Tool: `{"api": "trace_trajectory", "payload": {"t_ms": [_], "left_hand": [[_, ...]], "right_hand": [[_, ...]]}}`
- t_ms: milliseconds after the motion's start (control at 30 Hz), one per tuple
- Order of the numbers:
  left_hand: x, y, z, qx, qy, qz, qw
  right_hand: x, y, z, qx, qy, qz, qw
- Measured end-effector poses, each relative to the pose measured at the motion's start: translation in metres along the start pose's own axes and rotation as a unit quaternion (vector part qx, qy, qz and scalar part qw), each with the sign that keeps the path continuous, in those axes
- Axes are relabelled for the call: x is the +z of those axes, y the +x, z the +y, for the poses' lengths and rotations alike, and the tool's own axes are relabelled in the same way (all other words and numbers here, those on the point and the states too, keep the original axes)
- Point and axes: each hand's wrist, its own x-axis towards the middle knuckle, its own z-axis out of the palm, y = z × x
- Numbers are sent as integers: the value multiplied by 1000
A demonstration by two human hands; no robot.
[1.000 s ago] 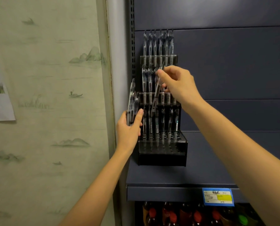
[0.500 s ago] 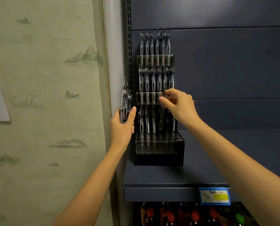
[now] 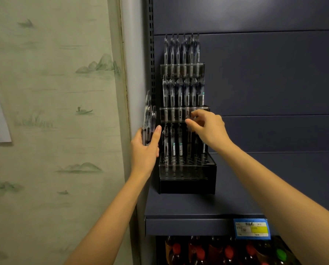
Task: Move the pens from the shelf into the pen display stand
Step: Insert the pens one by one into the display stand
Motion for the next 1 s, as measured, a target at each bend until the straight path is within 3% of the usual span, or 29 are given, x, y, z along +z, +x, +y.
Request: {"api": "trace_trajectory", "payload": {"t_ms": [200, 400, 500, 700, 1000], "left_hand": [[1, -1, -1, -2, -4, -2, 1000], [3, -3, -2, -15, -12, -3, 1000], [4, -5, 0, -15, -11, -11, 1000], [9, -8, 4, -4, 4, -21, 1000], [9, -10, 5, 20, 16, -18, 1000]], "right_hand": [[11, -14, 6, 21, -45, -57, 997], [17, -18, 8, 25, -74, -47, 996], [12, -16, -1, -6, -97, -1, 995], [-3, -5, -55, -68, 122, 13, 990], [6, 9, -76, -53, 112, 11, 992]]}}
